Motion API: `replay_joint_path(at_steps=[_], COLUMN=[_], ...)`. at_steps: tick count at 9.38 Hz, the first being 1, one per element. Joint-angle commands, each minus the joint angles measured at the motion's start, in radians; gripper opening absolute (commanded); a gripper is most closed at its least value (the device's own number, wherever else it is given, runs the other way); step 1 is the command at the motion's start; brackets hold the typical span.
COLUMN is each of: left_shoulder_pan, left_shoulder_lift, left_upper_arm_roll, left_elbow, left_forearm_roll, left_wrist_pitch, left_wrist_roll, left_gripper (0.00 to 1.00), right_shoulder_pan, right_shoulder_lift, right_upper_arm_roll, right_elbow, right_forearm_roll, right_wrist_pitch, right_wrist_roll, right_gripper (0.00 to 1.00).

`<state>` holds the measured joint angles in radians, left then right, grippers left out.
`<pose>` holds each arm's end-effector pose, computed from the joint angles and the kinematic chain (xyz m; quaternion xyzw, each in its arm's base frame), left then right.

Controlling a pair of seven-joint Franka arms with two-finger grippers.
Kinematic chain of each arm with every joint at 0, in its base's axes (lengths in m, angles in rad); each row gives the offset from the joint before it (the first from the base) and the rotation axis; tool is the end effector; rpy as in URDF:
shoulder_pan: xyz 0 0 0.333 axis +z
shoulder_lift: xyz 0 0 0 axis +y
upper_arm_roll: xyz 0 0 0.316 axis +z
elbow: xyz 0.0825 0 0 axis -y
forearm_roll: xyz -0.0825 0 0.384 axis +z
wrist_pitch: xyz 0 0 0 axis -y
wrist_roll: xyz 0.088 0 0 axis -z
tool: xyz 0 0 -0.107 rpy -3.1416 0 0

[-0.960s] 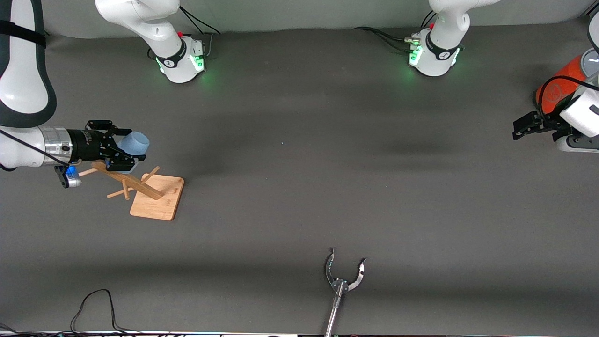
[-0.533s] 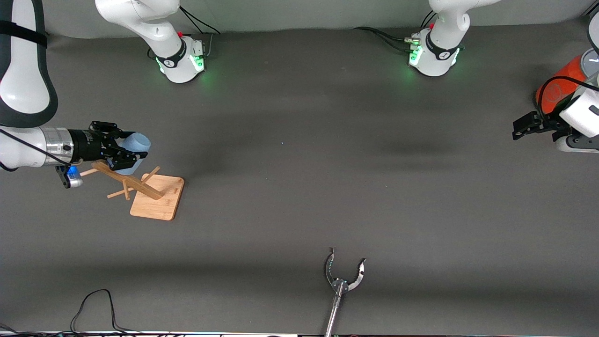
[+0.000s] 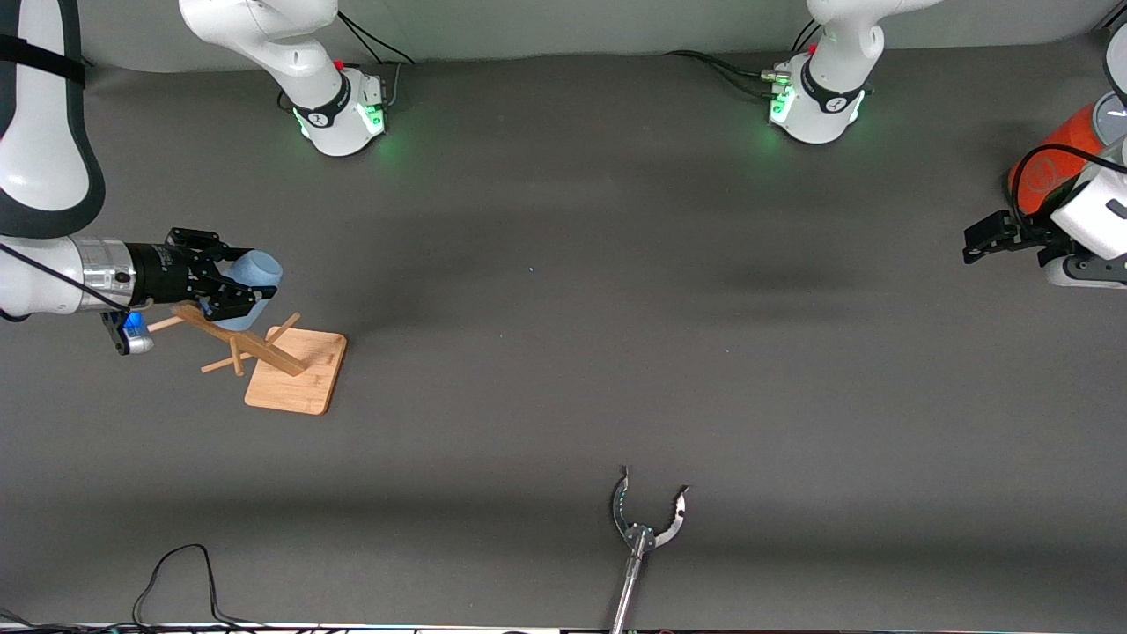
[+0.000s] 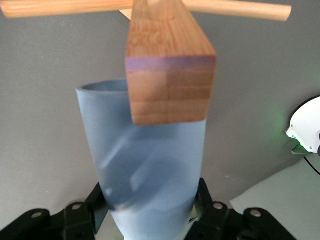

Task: Rotate and upright cup with both arms
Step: 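Close the right gripper around the blue cup's base, then pull the blue cup off the stand peg with the right gripper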

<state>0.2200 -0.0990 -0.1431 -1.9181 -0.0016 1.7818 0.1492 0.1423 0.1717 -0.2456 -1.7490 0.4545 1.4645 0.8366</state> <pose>0.5261 0.0380 0.5304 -0.9992 0.0355 0.0197 0.0041 0.5624 -0.0002 0.4529 -0.8372 0.4585 0.2762 0.1120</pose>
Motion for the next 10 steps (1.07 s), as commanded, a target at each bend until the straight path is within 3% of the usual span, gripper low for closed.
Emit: replay_joint_path(at_steps=[1,5,8,10], left_shoulder_pan=[0.002,0.002,0.001,0.001], left_shoulder_lift=[-0.008,-0.010,-0.015,-0.024], left_upper_arm_roll=[-0.003,-0.003,-0.004,-0.006], left_elbow=[-0.013,-0.012,-0.012,-0.010], left_forearm_roll=[-0.001,-0.001,-0.001,-0.001], left_wrist_pitch=[0.011,0.007,-0.004,-0.008], left_wrist_roll=[0.015,0.015,0.013,0.012], left_gripper=[1.00,1.00,1.00,1.00], right_shoulder_pan=[0.000,0.002,0.014,0.074], right_shoulder_lift=[-0.011,-0.026,-0.041,-0.037], right_upper_arm_roll=[-0.007,-0.007,0.006,0.005], right_elbow=[0.043,0.087,0.115,0.155], right_forearm_roll=[0.044,0.121,0.231,0.265], right_wrist_pitch=[-0.064,-0.114,-0.124,-0.113], right_wrist_roll=[0.013,0.103,0.205,0.268], right_gripper=[0.13,0.13,0.13,0.13])
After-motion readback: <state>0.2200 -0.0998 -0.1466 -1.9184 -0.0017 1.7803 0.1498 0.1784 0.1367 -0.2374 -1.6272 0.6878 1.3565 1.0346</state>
